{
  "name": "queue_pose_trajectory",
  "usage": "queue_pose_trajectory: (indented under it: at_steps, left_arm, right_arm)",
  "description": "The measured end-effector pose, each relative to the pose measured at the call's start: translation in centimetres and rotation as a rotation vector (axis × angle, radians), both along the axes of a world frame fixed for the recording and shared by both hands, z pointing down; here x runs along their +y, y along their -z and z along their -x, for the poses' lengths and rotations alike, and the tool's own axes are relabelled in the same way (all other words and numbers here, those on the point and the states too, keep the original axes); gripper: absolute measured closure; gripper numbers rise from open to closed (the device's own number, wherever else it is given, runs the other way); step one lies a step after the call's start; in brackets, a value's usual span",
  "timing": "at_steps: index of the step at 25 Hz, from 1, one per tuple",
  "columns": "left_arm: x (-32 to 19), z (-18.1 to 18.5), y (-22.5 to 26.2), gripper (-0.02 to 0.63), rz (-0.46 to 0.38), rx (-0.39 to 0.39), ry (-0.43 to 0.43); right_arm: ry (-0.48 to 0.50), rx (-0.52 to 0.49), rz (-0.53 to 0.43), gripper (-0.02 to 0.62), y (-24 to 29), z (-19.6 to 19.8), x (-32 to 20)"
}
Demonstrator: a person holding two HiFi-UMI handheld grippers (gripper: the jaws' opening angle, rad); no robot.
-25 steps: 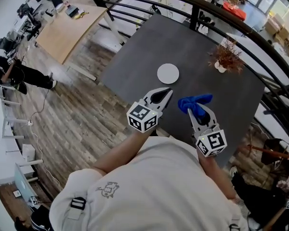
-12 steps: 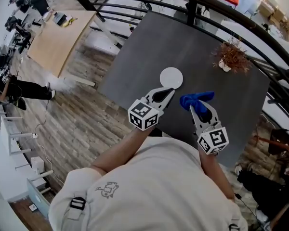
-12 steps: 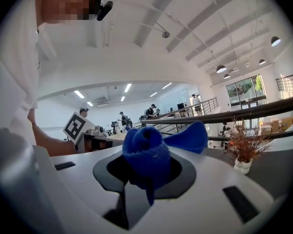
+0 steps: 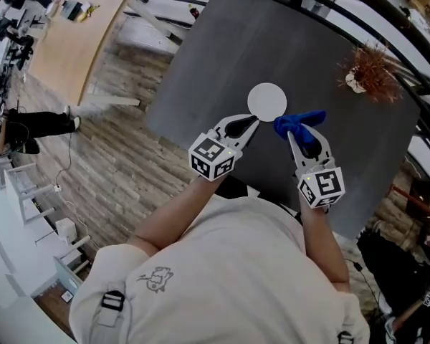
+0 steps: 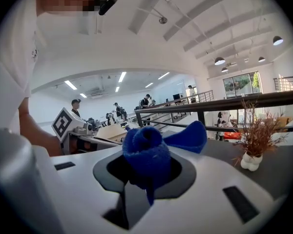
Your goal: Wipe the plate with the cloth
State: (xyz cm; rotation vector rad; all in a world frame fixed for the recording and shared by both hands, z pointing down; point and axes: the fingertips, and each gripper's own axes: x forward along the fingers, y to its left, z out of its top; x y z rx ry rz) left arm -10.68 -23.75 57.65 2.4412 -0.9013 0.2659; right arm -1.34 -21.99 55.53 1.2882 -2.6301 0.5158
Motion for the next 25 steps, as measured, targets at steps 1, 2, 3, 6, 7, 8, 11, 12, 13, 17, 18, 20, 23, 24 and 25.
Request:
queue_pose_trajectory:
  at_steps: [1,2,3,6,7,8,11,12,13,17,18,20,23,24,25]
  left_arm:
    - [-0.4,0.2,-1.0,0.598,0.015,-0.009,-0.006]
    - [-0.8,0.5,-2.0,0.598,0.033,-0.018,-0.013]
    - [-1.1,0.8,-3.1,0.597,0.054,-0.029,-0.019]
    - [-2.4,1.4,-6.5,0.594,0.110,-0.060,-0.030]
    - [-3.0,1.4,-7.5,0.592,0.122,-0.069,-0.031]
    - [-3.5,1.6,-8.6,0.591,0.132,-0.078,-0.030]
    - [-5.1,2.0,-11.7,0.558,0.175,-0.103,-0.029]
    - [-5.5,2.1,-12.8,0.543,0.197,-0.109,-0.032]
    - [-5.8,2.1,-13.9,0.528,0.224,-0.115,-0.038]
    - [-6.8,2.2,-17.9,0.488,0.316,-0.145,-0.065]
    - [-7.0,2.2,-18.8,0.480,0.335,-0.153,-0.068]
    - [-7.5,2.0,-20.6,0.456,0.374,-0.169,-0.072]
    - [-8.0,1.7,-22.7,0.443,0.422,-0.180,-0.069]
    - [-8.3,1.7,-23.2,0.442,0.427,-0.183,-0.062]
    - [-8.7,1.8,-23.5,0.442,0.426,-0.189,-0.051]
  right_arm:
    - [-0.004,0.004,0.013,0.506,-1.1,0.0,-0.6]
    - [-0.008,0.004,0.028,0.506,-2.3,0.1,-1.0]
    - [-0.011,0.000,0.046,0.506,-3.6,0.2,-1.5]
    - [-0.021,0.004,0.110,0.506,-7.7,0.2,-2.6]
    - [-0.023,0.008,0.130,0.506,-8.9,0.1,-2.9]
    - [-0.023,0.012,0.147,0.506,-10.1,0.1,-3.4]
    - [-0.022,0.029,0.182,0.506,-13.0,0.1,-4.7]
    - [-0.025,0.034,0.189,0.506,-13.8,0.1,-5.1]
    - [-0.029,0.039,0.197,0.506,-14.6,0.0,-5.5]
    - [-0.042,0.068,0.222,0.506,-17.5,-0.2,-7.1]
    - [-0.043,0.071,0.228,0.506,-18.3,-0.3,-7.5]
    - [-0.041,0.078,0.244,0.506,-20.0,-0.6,-7.9]
    - [-0.032,0.102,0.278,0.506,-22.7,-0.9,-7.8]
    - [-0.029,0.104,0.286,0.506,-23.5,-0.9,-7.9]
    - [-0.024,0.106,0.291,0.506,-24.1,-0.9,-8.0]
